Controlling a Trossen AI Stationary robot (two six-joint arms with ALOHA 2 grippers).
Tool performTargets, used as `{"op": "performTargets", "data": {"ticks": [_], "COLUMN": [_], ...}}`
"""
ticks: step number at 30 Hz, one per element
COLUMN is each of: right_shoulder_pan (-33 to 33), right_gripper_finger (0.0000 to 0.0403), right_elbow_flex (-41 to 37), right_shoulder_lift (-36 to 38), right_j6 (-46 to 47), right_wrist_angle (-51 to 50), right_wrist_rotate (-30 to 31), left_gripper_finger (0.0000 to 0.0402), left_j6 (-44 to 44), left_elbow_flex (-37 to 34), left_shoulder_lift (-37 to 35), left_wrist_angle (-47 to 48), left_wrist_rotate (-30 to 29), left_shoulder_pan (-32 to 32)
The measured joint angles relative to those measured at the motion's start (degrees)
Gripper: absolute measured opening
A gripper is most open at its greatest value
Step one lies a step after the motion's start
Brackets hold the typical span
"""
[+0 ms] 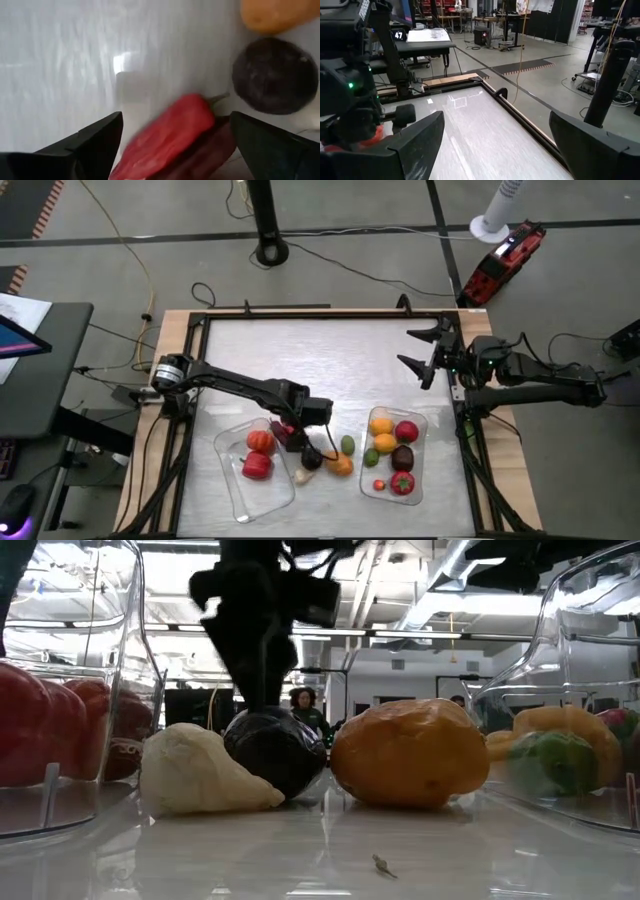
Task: Sort produce into baskets
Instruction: Put the red chili pepper into the right transparent bin
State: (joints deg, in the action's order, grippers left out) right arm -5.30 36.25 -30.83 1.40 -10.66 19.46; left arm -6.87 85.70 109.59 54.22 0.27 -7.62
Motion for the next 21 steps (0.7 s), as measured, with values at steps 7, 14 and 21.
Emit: {"op": "performTargets", "data": {"ticks": [7, 14, 21], "right_shoulder_pan": [0.0, 0.0, -0.1], "right_gripper_finger": [0.0386, 0.0386, 0.0386], "right_elbow_flex": [0.0, 0.0, 0.0], "right_shoulder_lift": [-0.4, -0.3, -0.3], "right_j6": [-0.3, -0.3, -0.4], "right_wrist_angle": [0.0, -0.1, -0.2], "right_wrist_rotate": [0.0, 0.0, 0.0], "left_gripper_finger": [0.0348, 0.0348, 0.0348], "left_j6": [5.4, 10.8, 13.8], "left_elbow_flex": [0.0, -0.1, -0.1], "left_shoulder_lift": [1.2, 4.1, 5.5], "left_wrist_angle": [4.5, 5.9, 6.2], "left_wrist_rotate": [-2.7, -4.4, -5.6], "left_shoulder_pan": [-0.1, -0.2, -0.2]}}
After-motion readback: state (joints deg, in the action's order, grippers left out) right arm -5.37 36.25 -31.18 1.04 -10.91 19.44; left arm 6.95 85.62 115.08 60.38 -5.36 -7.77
